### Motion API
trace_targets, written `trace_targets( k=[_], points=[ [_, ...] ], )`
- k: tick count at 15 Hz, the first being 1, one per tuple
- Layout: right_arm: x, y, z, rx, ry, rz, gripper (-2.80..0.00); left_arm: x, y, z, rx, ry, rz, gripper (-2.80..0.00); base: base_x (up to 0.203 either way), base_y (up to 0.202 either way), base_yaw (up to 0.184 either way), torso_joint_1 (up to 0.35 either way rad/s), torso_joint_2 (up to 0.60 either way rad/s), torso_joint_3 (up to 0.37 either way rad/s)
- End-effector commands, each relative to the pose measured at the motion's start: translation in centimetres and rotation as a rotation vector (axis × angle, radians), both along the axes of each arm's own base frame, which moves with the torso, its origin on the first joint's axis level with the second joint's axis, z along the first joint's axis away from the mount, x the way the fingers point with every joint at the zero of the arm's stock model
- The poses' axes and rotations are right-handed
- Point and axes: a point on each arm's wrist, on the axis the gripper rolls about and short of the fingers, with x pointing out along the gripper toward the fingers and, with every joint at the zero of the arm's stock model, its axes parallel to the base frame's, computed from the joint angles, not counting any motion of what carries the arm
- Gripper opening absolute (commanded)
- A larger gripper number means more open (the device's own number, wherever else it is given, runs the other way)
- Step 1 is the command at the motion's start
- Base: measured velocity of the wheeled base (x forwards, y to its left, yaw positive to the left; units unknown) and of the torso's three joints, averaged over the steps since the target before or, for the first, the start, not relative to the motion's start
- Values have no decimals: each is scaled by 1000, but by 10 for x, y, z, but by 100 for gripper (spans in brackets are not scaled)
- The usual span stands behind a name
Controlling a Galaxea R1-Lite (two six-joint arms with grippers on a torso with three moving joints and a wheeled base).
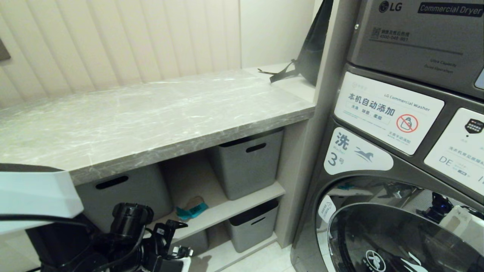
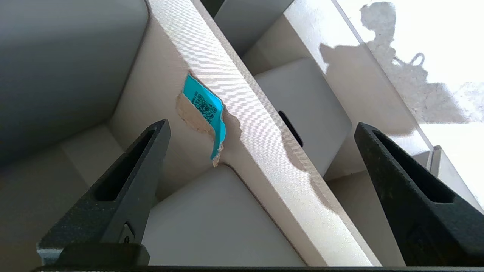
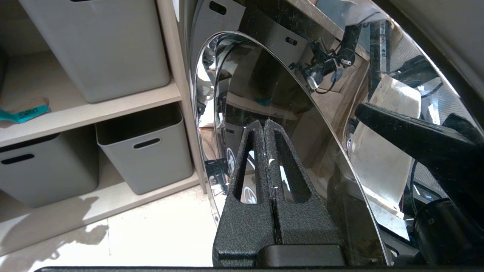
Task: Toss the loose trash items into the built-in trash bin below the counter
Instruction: Pick up the garbage
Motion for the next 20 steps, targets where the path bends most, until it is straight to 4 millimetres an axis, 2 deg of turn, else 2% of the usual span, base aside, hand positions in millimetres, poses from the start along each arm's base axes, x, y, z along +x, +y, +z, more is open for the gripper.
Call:
trace_targets(
  k=[1, 4, 12, 15, 20],
  points=[
    [0, 0, 0, 0, -2, 1, -280, 0, 0, 1, 5, -10, -5, 0, 0, 0, 0, 0, 0, 0],
    [0, 0, 0, 0, -1, 1, -280, -1, 0, 1, 5, -8, -6, 0, -34, 0, -2, 5, 0, 1],
    [0, 0, 0, 0, -2, 1, -280, 1, 0, 2, 5, -13, -6, 0, -188, 0, 3, 0, 5, 3],
    [0, 0, 0, 0, -1, 1, -280, 13, -2, 6, 31, -61, 37, 0, -123, 0, 4, -4, -3, 5],
    [0, 0, 0, 0, 0, 1, -280, 32, -7, 9, 60, -118, 90, 0, 0, 0, 0, 0, 0, 0]
  ],
)
